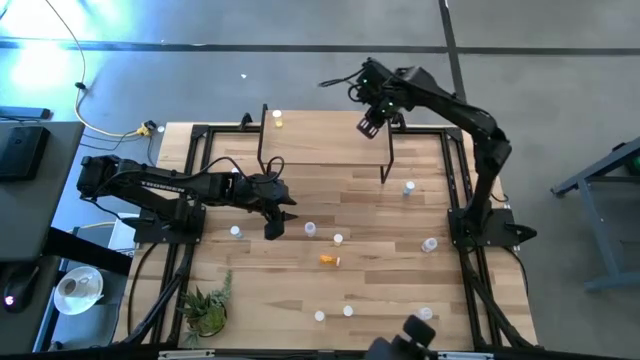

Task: Pick and place medicine bottles onto shelf by color
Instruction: Put the top right orange pill bottle on the shelf

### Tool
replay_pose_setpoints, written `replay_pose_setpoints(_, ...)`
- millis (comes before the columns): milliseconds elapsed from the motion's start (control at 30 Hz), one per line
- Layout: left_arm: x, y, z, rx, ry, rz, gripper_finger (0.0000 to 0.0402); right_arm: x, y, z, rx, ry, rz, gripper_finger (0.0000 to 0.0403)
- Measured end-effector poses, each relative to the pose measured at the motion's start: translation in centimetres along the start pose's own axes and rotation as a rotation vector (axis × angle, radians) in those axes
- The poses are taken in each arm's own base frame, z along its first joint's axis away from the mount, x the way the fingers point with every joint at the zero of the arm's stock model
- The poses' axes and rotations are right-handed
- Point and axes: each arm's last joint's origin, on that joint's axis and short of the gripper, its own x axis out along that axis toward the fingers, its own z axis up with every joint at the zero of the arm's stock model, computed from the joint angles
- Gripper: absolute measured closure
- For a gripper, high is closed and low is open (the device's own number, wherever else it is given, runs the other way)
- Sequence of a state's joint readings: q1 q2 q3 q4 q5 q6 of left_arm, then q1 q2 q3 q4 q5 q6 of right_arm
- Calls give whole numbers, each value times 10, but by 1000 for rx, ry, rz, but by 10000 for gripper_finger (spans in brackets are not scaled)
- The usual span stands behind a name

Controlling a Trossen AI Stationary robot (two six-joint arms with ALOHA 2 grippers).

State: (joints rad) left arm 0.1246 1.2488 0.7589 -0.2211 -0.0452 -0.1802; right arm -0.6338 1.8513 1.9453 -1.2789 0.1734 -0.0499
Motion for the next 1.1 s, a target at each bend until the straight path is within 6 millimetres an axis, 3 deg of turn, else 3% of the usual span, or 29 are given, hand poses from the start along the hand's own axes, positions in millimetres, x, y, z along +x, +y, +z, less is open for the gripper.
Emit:
replay_pose_setpoints(233, 0, 0, 0, 0, 0, 0, 211, 20, 4, 4, -21, 53, 2, 304)
replay_pose_setpoints(933, 0, 0, 0, 8, -1, 3, 211, 25, 5, 0, -28, 108, 27, 303)
replay_pose_setpoints(1100, 0, 0, 0, 8, -1, 3, 211, 25, 5, 0, -28, 108, 28, 284)
